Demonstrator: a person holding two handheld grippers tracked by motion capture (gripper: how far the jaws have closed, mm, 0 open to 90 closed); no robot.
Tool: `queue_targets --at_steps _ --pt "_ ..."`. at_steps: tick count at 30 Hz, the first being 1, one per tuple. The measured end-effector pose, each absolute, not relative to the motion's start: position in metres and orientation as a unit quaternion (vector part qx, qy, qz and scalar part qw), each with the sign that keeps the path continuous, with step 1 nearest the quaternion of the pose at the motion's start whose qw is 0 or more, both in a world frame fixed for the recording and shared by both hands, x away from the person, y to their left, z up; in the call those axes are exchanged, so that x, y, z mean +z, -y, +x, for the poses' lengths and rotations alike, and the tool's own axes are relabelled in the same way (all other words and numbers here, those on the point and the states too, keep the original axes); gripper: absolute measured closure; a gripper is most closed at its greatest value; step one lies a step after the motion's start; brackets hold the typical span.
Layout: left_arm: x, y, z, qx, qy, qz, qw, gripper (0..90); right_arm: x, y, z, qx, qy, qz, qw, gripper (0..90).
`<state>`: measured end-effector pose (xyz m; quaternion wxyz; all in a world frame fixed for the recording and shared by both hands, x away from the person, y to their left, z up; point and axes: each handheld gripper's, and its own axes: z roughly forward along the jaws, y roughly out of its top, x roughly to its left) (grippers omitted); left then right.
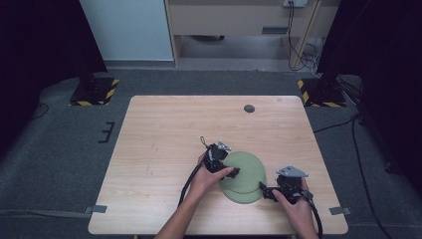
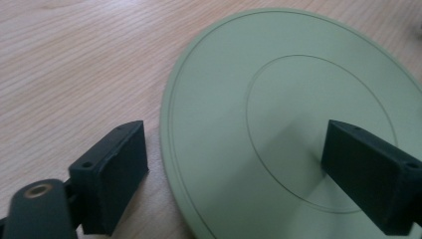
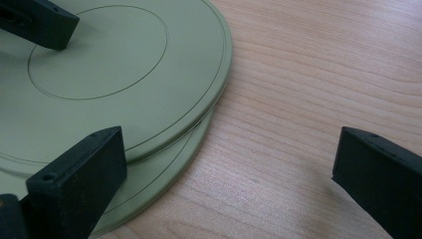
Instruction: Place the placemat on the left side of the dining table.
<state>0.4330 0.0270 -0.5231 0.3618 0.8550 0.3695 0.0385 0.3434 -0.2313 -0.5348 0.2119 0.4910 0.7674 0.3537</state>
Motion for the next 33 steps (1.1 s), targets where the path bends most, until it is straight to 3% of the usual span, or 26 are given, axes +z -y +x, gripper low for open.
queue_targets --at_steps 11,21,29,33 --pt "-0.507 -0.029 0.428 0.064 -0.376 0.841 0.385 24.4 -0.535 0.231 0.344 0.354 -0.768 0.491 0.212 0.9" --pt "-0.486 -0.029 0.42 0.086 -0.367 0.832 0.407 44.8 -0.535 0.231 0.343 0.353 -0.768 0.49 0.214 0.9" --pt "-0.48 -0.027 0.417 0.079 -0.36 0.828 0.422 70.3 -0.535 0.231 0.343 0.353 -0.768 0.49 0.214 0.8" --pt "-0.48 -0.027 0.417 0.088 -0.36 0.827 0.422 74.7 -0.535 0.231 0.343 0.353 -0.768 0.49 0.214 0.8"
